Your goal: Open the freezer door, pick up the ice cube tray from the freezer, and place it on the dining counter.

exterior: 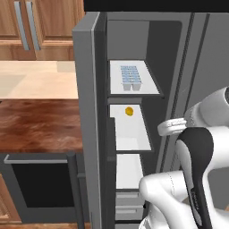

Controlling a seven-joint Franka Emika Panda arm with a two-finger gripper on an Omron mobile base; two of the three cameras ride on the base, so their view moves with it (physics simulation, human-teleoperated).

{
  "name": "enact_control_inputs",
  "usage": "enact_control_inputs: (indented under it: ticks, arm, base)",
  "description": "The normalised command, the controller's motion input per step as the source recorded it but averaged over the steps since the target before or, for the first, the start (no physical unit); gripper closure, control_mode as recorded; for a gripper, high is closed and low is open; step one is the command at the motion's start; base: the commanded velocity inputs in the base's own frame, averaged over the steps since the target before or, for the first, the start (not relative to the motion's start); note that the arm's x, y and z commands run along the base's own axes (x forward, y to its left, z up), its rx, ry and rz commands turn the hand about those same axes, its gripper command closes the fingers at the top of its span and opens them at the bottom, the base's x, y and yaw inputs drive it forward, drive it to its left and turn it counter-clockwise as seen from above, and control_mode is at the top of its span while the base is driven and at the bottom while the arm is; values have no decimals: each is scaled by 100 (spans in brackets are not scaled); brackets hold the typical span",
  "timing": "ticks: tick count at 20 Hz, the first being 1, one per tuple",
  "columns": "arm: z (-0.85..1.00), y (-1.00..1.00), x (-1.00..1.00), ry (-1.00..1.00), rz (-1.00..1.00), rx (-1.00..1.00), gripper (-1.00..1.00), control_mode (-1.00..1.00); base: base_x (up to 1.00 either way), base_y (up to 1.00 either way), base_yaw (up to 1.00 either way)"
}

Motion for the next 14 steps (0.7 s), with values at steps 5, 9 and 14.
enact_control_inputs:
  ticks: [5,9,14]
  arm:
    - [23,19,0,-13,-2,19,-100,-100]
    - [24,15,0,-12,-7,21,-100,-100]
    - [22,4,2,-8,-18,15,-100,-100]
  base:
    - [0,0,0]
    - [0,0,0]
    - [0,0,0]
